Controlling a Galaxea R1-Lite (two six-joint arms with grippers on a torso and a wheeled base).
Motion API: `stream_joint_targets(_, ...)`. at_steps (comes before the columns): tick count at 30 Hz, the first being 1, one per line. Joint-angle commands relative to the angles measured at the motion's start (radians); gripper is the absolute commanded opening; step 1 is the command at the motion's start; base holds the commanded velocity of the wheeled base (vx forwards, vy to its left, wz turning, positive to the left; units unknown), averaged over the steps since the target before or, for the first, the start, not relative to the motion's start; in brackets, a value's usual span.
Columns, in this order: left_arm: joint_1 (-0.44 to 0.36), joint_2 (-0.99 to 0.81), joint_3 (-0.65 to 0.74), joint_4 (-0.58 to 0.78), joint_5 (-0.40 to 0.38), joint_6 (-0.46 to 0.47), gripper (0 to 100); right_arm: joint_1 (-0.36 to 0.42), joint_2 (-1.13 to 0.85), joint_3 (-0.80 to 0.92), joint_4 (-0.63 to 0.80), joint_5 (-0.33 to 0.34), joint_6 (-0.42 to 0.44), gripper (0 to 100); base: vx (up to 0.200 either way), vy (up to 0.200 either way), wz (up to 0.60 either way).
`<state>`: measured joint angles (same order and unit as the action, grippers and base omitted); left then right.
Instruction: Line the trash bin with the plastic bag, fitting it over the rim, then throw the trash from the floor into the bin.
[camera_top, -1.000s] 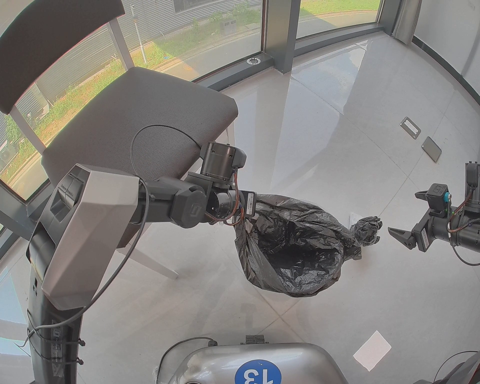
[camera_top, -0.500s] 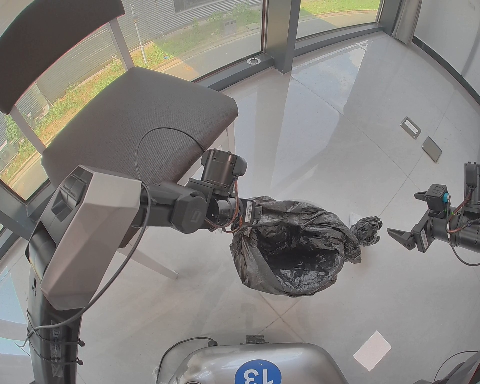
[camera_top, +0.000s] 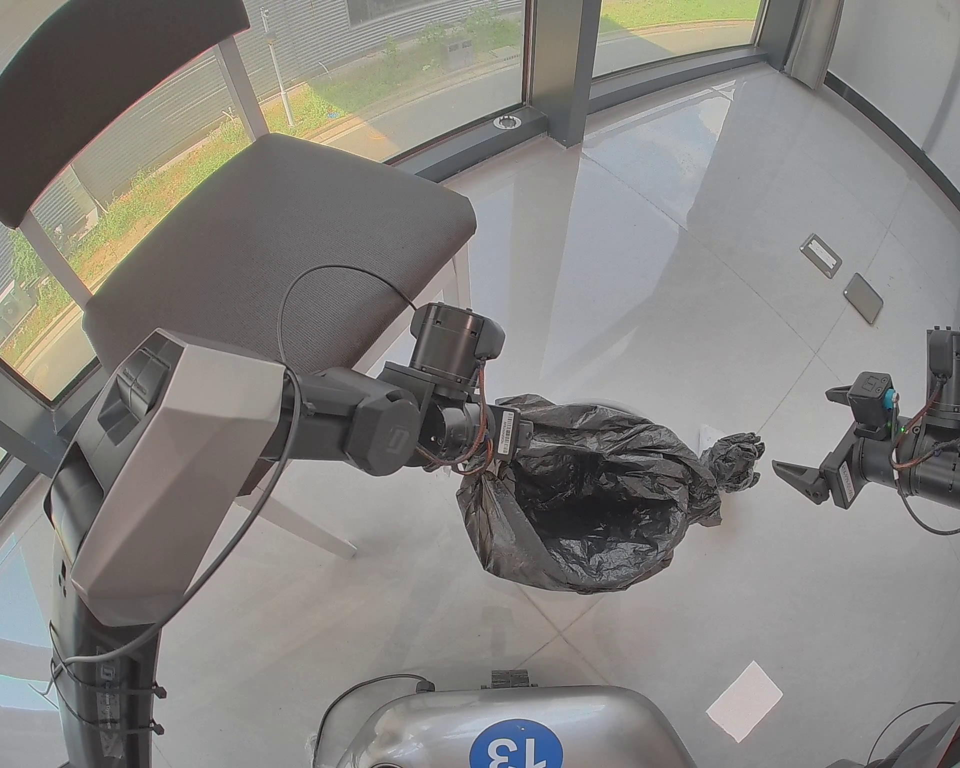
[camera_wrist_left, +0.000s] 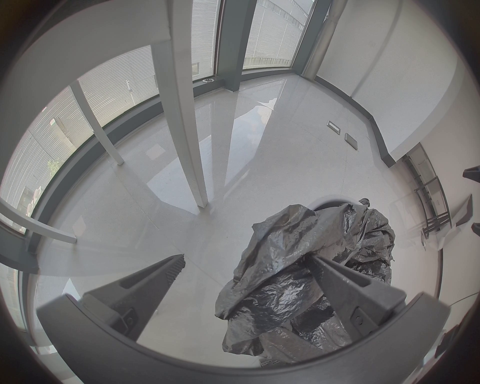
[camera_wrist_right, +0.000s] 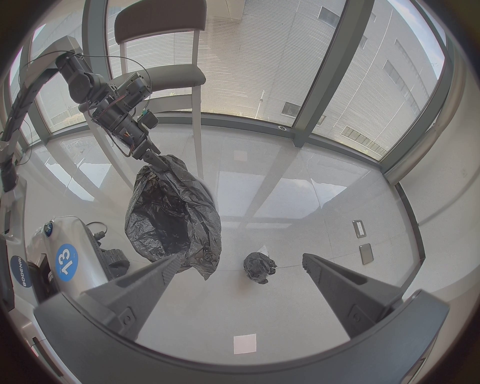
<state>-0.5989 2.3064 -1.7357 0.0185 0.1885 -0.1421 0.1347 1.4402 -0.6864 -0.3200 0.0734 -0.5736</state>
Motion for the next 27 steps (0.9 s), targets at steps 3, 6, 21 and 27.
stream_joint_targets(3,-0.002,0.03,-0.015,-0.003,-0.003,-0.001,100,0.002,0.0,0.001,-0.001,0.0,0.0,100,0.0,0.0,0.0)
stream_joint_targets(6,-0.001,0.038,-0.036,-0.002,-0.001,-0.004,0,0.003,-0.003,0.001,-0.001,0.0,0.0,100,0.0,0.0,0.0)
stream_joint_targets(21,0.041,0.065,-0.096,0.0,0.011,-0.014,0,0.005,-0.007,0.007,-0.001,0.0,-0.002,100,0.0,0.0,0.0)
stream_joint_targets(27,0.05,0.117,-0.165,0.001,0.016,-0.019,0,0.016,-0.011,0.027,-0.001,0.0,-0.008,100,0.0,0.0,0.0)
